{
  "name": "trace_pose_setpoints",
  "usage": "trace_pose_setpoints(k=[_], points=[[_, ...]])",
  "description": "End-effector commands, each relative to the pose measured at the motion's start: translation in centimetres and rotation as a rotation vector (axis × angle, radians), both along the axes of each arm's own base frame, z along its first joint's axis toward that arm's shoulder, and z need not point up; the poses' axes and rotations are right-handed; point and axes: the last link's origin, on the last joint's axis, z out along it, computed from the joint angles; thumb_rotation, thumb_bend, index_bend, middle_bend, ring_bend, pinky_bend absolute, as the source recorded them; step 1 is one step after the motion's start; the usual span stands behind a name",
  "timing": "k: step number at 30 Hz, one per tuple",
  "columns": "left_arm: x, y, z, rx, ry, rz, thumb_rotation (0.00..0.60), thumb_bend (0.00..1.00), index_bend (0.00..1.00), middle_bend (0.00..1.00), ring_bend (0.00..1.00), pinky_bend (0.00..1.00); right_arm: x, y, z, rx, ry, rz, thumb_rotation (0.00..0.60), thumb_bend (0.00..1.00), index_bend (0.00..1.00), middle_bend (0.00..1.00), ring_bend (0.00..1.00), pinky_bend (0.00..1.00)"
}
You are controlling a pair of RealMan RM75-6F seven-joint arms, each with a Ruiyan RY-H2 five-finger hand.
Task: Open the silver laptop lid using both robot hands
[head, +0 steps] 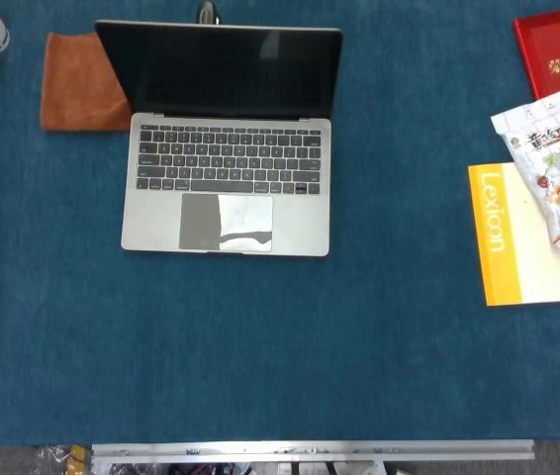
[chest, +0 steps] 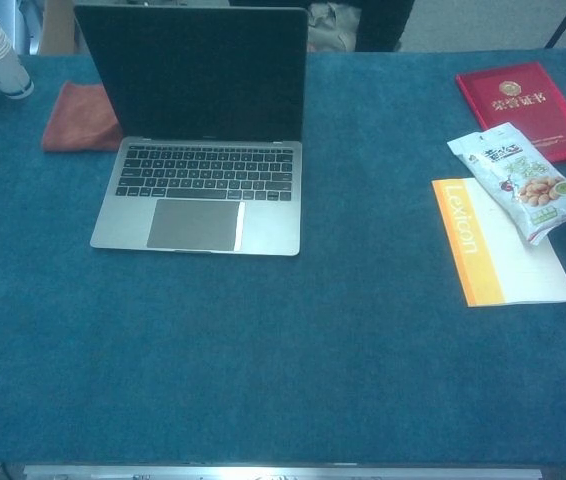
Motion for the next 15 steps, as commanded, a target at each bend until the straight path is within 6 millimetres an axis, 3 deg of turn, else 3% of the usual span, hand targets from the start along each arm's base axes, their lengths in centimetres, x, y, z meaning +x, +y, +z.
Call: trace_pose_setpoints(k=[1,8,15], points=[[-0.1,-0.9,0.5,0.024,-0.007,0.005,0.6,0.23,0.05,0.0,0.0,0.08,-1.7,2.0,0.6,-0.017,-0.003,-0.022,0.6,0.41,0.0,0.06,0.0,0.06],[-0.1,-2.5,1.0,0.063,-0.016,0.008,0.6,0.23,0.05,0.0,0.0,0.08,-4.5,5.2,0.7,-0.002,-0.012,-0.091,0.6,0.41,0.0,0.06,0.0,0.06],[0.0,-4.1,1.2,0.086,-0.022,0.007,0.6,0.23,0.05,0.0,0.0,0.05,-5.6,7.2,0.3,0.026,0.004,-0.1,0.6,0.41,0.0,0.06,0.0,0.06]])
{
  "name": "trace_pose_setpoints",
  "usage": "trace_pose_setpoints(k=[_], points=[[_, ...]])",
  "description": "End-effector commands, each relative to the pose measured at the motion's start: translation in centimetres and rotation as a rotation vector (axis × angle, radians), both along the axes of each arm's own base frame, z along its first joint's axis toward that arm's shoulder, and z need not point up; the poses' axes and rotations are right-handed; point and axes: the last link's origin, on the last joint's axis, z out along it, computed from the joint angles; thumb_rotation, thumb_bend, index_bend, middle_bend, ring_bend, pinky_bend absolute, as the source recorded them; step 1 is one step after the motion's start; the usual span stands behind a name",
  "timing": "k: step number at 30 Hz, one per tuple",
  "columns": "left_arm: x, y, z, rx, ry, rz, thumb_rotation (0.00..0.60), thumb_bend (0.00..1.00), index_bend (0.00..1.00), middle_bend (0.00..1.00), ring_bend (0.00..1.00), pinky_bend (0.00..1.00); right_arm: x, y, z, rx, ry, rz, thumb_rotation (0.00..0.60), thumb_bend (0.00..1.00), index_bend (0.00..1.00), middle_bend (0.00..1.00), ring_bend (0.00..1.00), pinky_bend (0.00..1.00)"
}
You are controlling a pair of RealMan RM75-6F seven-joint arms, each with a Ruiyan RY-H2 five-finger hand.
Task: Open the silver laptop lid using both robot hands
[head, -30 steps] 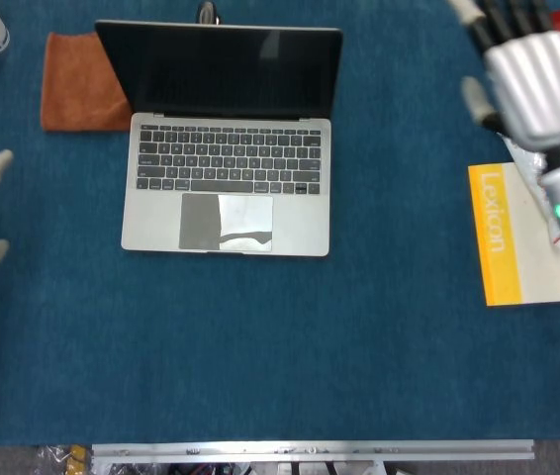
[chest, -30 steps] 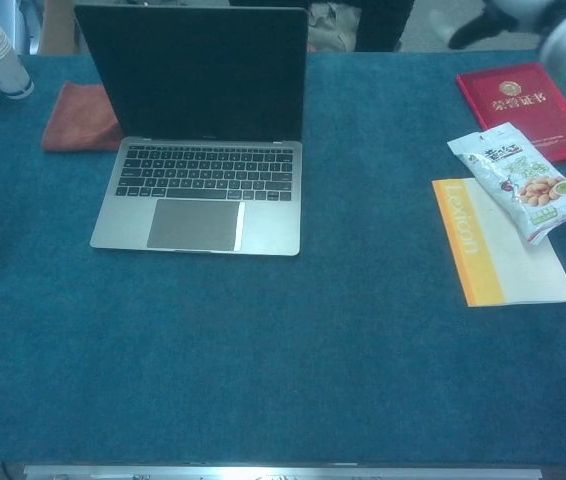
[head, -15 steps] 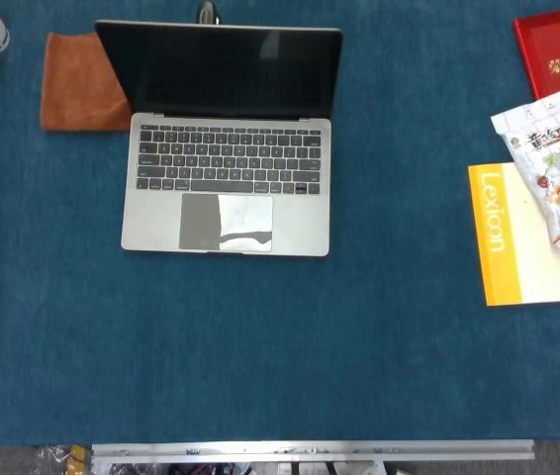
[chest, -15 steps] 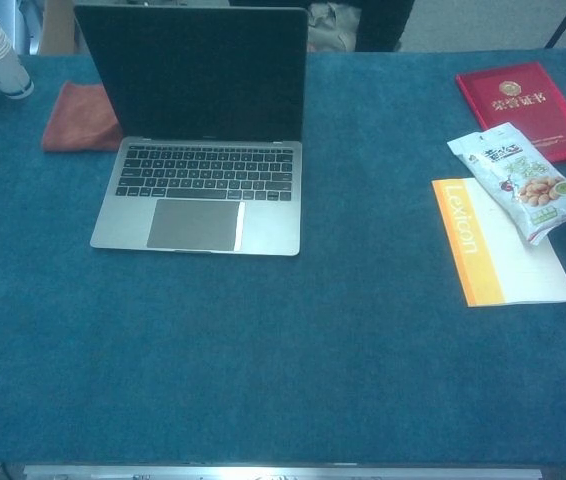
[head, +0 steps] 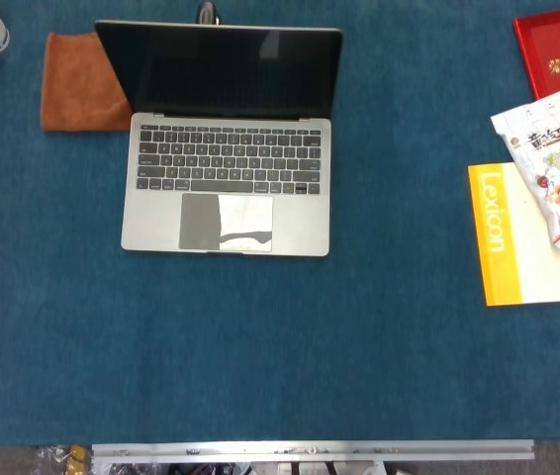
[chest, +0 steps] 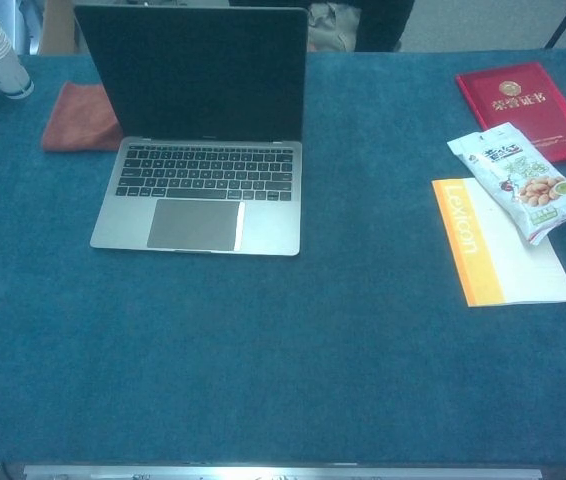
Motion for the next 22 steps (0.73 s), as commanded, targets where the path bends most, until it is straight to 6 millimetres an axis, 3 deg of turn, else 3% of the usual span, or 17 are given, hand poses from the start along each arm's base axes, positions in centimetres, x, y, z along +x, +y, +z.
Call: trace_pose_setpoints(k=[1,10,22], points=[[0.0,-0.7,0.0,-0.001,-0.001,0.004,0.6,0.23,0.05,0.0,0.0,0.05,-0.4,0.9,-0.3,0.018,0.001,-0.005,0.6,0.41,0.0,0.06,0.0,0.06],[-0.5,-2.6,0.3,-0.013,0.018,0.036,0.6,0.23,0.05,0.0,0.0,0.05,-1.4,2.4,-0.3,0.028,-0.005,-0.039,0.6,0.41,0.0,0.06,0.0,0.06],[-0.5,-2.5,-0.1,-0.044,0.03,0.05,0.6,0.23,0.05,0.0,0.0,0.05,-1.8,2.7,-0.2,0.026,-0.004,-0.054,0.6,0.41,0.0,0.06,0.0,0.06]])
